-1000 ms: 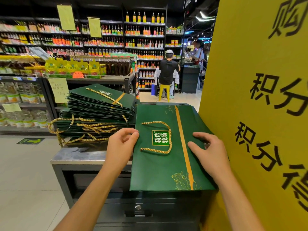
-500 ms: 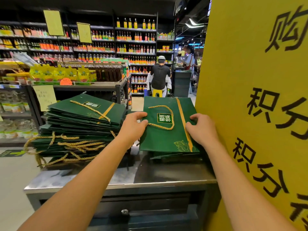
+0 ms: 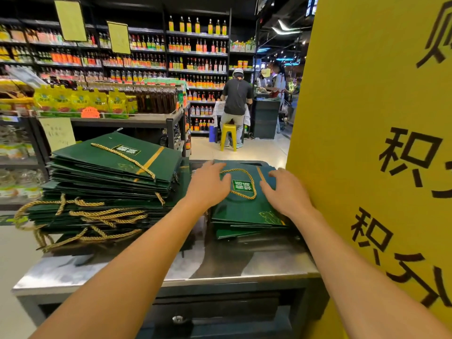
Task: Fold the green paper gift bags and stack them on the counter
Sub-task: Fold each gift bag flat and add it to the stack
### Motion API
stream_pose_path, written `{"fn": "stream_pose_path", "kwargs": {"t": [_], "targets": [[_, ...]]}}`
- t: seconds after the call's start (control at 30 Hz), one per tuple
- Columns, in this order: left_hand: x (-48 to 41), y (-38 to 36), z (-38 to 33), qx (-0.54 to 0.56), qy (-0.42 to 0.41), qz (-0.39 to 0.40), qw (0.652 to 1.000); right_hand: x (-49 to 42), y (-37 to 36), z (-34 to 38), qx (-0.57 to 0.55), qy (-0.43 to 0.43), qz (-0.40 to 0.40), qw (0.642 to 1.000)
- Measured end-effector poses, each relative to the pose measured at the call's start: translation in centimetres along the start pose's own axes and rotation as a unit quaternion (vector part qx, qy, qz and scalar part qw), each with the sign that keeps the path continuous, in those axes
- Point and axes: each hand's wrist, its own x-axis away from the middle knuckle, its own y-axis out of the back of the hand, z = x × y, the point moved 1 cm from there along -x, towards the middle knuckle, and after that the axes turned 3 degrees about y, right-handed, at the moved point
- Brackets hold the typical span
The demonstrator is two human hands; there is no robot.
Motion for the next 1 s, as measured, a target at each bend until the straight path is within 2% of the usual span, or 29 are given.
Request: {"fn": "stream_pose_path", "kwargs": {"t": [0.07,0.17,0.27,0.57,0.73,0.87,0.93,1.0], "targets": [[-0.8,-0.4,-0.7,-0.051,-0.035,0.024,0.998,-0.6,-0.2,0.5,0.023,0.02,0.021,0.999],[-1.9,-1.9,-0.8,-0.164,-0.058,0.105,0.979,-1.5,-1.5,0.3,0.072,0.027,0.112,0.991],[-2.2,-4.5,0.3,-0.201,-0.051,0.155,0.966,-1.3,-3.2,-0.6,0.07,0.004,0.183,0.981],[-2.2,-7.4,1.8,-0.2,-0.021,0.152,0.968,-1.5,-5.0,-0.9,0.118,-0.001,0.234,0.965],[-2.1,-7.4,1.9,-0.195,-0.024,0.157,0.968,-1.5,-5.1,-0.9,0.122,-0.001,0.242,0.963],[-1.2,-6.7,1.2,-0.2,-0.035,0.132,0.97,-1.2,-4.7,-0.4,0.129,0.0,0.236,0.963],[-0.5,-5.5,0.5,-0.195,-0.038,0.108,0.974,-0.9,-4.1,0.1,0.157,0.01,0.204,0.966],[0.3,-3.6,-0.2,-0.172,-0.033,0.081,0.981,-0.2,-3.0,1.1,0.205,0.04,0.131,0.969]]}}
